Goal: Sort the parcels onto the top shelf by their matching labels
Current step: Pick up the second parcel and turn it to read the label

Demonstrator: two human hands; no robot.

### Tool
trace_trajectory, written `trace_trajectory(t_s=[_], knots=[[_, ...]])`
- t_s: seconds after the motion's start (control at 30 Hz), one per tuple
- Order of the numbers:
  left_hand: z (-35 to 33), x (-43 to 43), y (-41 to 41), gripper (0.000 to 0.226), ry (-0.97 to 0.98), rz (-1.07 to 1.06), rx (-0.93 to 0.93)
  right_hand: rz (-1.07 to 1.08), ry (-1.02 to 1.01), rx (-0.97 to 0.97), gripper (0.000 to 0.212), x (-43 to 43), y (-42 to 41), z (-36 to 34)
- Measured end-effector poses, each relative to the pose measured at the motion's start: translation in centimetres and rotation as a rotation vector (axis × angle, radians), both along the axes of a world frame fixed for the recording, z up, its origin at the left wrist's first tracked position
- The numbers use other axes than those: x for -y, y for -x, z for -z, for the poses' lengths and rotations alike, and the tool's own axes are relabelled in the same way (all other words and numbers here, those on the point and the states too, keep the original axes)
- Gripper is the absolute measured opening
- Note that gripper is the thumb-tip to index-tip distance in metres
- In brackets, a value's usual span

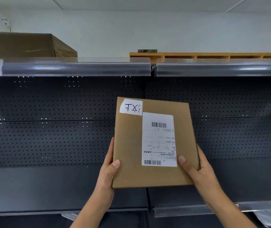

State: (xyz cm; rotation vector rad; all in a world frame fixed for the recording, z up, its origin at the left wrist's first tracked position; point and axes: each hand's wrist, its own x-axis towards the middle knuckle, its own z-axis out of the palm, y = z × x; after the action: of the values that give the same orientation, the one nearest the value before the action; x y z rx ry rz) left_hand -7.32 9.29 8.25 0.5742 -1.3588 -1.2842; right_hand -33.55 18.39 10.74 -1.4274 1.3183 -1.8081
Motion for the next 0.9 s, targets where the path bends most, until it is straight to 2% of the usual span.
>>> trace_trajectory(t_s=[0.07, 0.2, 0.27, 0.37, 0.47, 0.6, 0.67, 0.77, 0.9], knots=[[0.0, -0.1, -0.1, 0.090, 0.003, -0.017, 0.011, 0.007, 0.007, 0.012, 0.053, -0.1, 0.0, -0.3], [-0.2, -0.5, -0.1, 0.077, -0.045, -0.111, 0.061, 0.012, 0.048, 0.104, 0.066, 0.1, 0.2, -0.2], [0.2, -1.0, 0.0, 0.079, -0.101, -0.130, 0.055, 0.022, 0.067, 0.140, 0.075, 0.1, 0.1, -0.2], [1.1, -2.1, 1.0, 0.079, -0.150, -0.154, 0.002, 0.053, 0.090, 0.182, 0.078, 0.0, -0.5, -0.4], [3.4, -2.9, 3.1, 0.062, -0.252, -0.140, -0.114, 0.090, 0.126, 0.243, 0.071, 0.1, -1.4, -0.5], [4.7, -5.0, 7.1, 0.089, -0.342, -0.044, -0.119, 0.102, 0.108, 0.382, 0.087, 0.0, -3.8, 0.6], [4.4, -6.6, 8.3, 0.107, -0.252, 0.051, -0.116, 0.096, 0.069, 0.402, 0.094, -0.1, -5.4, 1.4], [3.4, -7.1, 9.0, 0.121, -0.208, -0.014, -0.174, 0.079, 0.012, 0.374, 0.098, -0.4, -7.2, 2.5], [2.4, -6.8, 8.3, 0.115, -0.179, -0.098, -0.179, 0.029, -0.049, 0.290, 0.099, -0.8, -7.8, 3.7]])
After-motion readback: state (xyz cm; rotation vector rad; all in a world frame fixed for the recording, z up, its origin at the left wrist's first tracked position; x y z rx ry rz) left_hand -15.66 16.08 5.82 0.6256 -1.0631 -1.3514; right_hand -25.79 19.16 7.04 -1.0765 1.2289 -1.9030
